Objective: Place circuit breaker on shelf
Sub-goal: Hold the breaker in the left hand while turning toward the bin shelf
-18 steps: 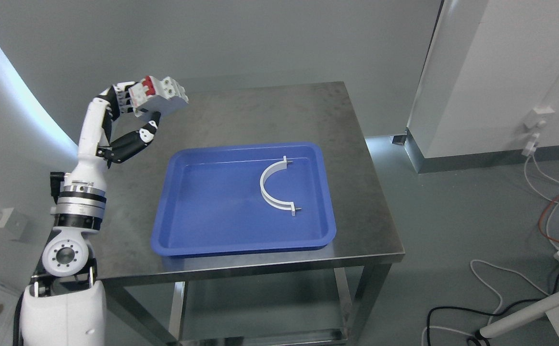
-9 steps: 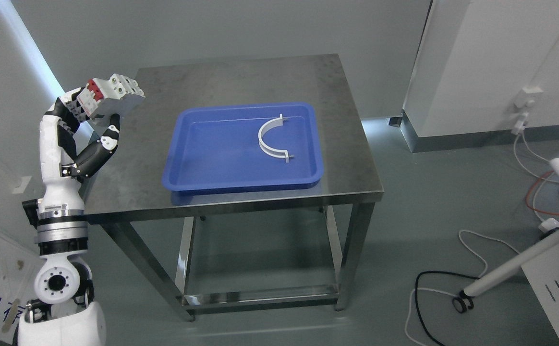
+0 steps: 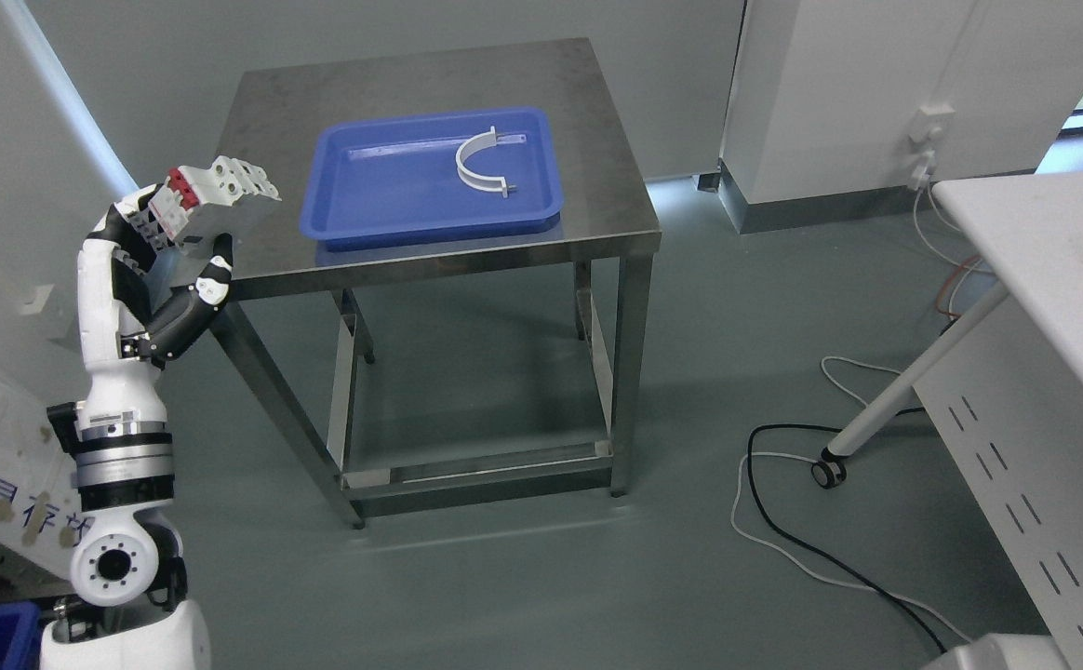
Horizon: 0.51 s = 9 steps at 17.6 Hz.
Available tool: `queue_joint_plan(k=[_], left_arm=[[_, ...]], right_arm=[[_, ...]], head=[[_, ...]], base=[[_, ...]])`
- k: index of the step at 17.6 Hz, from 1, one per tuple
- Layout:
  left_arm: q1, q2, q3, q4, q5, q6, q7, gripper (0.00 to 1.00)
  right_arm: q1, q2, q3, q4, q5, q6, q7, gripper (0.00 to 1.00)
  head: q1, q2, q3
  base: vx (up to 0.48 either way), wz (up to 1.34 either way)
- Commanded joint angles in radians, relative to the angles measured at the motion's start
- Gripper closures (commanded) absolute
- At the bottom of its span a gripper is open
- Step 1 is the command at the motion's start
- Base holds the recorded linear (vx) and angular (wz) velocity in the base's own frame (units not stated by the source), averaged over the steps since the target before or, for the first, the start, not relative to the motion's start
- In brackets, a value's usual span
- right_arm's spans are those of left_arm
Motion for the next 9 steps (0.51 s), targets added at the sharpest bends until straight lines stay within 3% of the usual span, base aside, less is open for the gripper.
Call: queue_joint_plan(k=[1,9], left_arm=[[0.010,0.009,-0.010,-0.014,0.003,-0.006,0.000,0.89],[-0.010,0.009,-0.013,-0.017,0.004,-0.003,0.000,0.89]], right_arm=[[0.000,-0.017,0.020,0.000,0.000,0.012,-0.001,0.00],[0.000,-0.017,0.020,0.000,0.000,0.012,0.001,0.00]], head=[[0.0000,0.000,0.000],[0.0000,0.000,0.000]], base=[[-0.430,0.15],[-0.381,0.18]])
